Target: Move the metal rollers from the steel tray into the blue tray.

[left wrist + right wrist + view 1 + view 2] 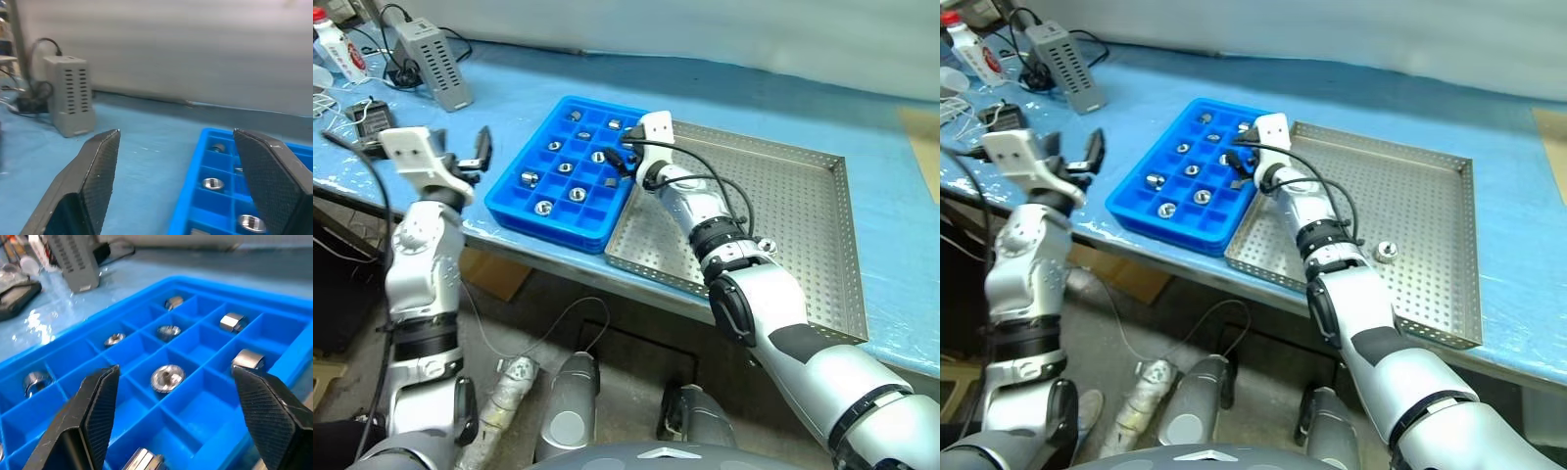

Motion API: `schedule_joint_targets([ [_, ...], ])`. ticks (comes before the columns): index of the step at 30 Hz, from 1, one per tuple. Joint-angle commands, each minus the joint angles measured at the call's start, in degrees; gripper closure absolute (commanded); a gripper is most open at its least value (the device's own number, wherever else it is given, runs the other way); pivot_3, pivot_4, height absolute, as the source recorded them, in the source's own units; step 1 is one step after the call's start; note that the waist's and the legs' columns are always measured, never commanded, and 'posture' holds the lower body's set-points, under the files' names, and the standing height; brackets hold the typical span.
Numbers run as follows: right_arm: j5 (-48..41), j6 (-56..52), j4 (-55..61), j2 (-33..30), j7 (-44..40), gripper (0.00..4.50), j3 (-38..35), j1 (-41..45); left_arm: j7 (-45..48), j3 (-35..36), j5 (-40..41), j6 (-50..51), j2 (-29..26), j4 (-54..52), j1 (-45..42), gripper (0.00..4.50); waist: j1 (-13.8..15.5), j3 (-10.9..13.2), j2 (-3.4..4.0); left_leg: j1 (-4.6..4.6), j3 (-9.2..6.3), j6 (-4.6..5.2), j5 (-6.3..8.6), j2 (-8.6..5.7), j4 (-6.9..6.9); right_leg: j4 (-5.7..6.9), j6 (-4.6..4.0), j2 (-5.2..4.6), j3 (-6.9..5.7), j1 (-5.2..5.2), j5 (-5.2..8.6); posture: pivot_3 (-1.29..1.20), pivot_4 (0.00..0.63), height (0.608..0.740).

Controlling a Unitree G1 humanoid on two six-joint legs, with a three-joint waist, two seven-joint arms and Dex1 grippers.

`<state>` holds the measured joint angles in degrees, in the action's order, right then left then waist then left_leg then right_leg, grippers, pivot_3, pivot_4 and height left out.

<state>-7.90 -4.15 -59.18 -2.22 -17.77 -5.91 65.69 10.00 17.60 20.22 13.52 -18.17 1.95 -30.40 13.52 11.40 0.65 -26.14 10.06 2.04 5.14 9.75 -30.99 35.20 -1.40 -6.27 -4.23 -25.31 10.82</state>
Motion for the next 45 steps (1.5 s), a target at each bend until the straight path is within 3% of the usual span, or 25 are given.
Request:
schedule_joint_targets([
  [1,-0.3,-0.8,10.5,-4.1,0.8,0.63,-1.4,-4.4,3.8,-3.2,-0.4,-3.3,1.7,6.6,-5.8,0.59,-0.3,0.0,0.00,0.00,0.00,0.00,0.00,-0.04,-0.02,0.00,0.01,0.00,0.05,0.02,0.00,0.19,0.150,0.740],
  [6,-1.0,-9.4,29.0,-10.4,0.3,0.63,-1.6,-16.1,11.1,-7.3,-1.4,-8.2,5.0,20.4,-15.6,0.59,-2.5,0.0,-0.06,0.00,0.05,-0.13,-0.09,-0.08,-0.10,-0.18,0.24,0.03,0.17,0.21,-0.16,0.01,0.150,0.740],
  [13,-3.0,-21.4,54.4,-15.9,-0.7,0.63,-2.0,-31.2,26.8,-12.8,-2.9,-16.9,8.4,35.4,-24.9,0.59,-8.4,-0.1,-0.11,-0.08,0.19,0.18,0.02,-0.11,-0.34,-0.50,-0.06,0.14,0.40,0.19,-0.43,-0.14,0.150,0.740],
  [17,-4.3,-30.8,60.1,-17.4,-2.0,0.63,-0.7,-36.0,29.3,-12.8,-3.6,-20.4,9.1,41.4,-27.9,0.59,-10.7,-0.1,-0.11,0.12,0.25,0.28,0.08,-0.06,-0.33,-0.49,-0.23,0.25,0.51,0.17,-0.33,-0.20,0.150,0.740],
  [23,-3.6,-40.2,62.7,-20.1,-4.8,0.63,3.7,-42.1,29.9,-11.9,-3.8,-22.9,9.3,44.3,-28.7,0.59,-11.0,-0.1,-0.11,0.49,0.26,0.31,0.10,-0.07,-0.37,-0.52,-0.27,0.22,0.52,0.58,-0.31,-0.18,0.150,0.740],
  [25,-2.5,-40.3,62.1,-20.9,-4.3,1.02,3.8,-43.2,29.6,-11.5,-3.7,-23.1,8.9,43.6,-28.1,0.59,-10.8,-0.1,-0.12,0.49,0.26,0.31,0.10,-0.07,-0.41,-0.51,-0.28,0.19,0.51,0.63,-0.31,-0.16,0.150,0.740],
  [27,-2.9,-39.6,61.8,-21.2,-4.4,1.47,3.1,-43.3,29.3,-11.1,-3.7,-22.9,8.3,42.9,-27.5,0.59,-10.8,-0.1,-0.12,0.67,0.26,0.33,0.12,-0.08,-0.45,-0.53,-0.28,0.18,0.50,0.87,-0.31,-0.14,0.150,0.740],
  [31,-3.4,-34.8,59.8,-19.9,-4.9,2.86,2.6,-40.3,28.2,-10.5,-4.2,-23.0,6.8,41.8,-26.3,0.59,-10.8,-0.1,-0.12,0.89,0.26,0.33,0.13,-0.07,-0.43,-0.55,-0.25,0.17,0.50,1.07,-0.30,-0.10,0.150,0.740],
  [39,-6.5,-21.3,50.1,-10.0,-9.5,2.85,4.5,-26.7,22.3,-9.0,-6.0,-20.5,1.5,32.7,-20.5,0.59,-10.4,-0.1,-0.12,0.90,0.23,0.32,0.12,0.01,-0.34,-0.45,-0.30,0.18,0.41,0.95,-0.32,0.11,0.150,0.740],
  [45,-7.7,-17.9,45.0,-4.0,-23.7,2.85,13.1,-21.1,15.7,-5.9,-6.1,-14.4,-3.0,18.2,-10.3,0.59,-7.4,-0.1,-0.10,0.79,0.18,0.33,0.14,0.08,-0.16,-0.47,-0.62,0.17,0.20,0.87,-0.05,0.29,0.150,0.740],
])
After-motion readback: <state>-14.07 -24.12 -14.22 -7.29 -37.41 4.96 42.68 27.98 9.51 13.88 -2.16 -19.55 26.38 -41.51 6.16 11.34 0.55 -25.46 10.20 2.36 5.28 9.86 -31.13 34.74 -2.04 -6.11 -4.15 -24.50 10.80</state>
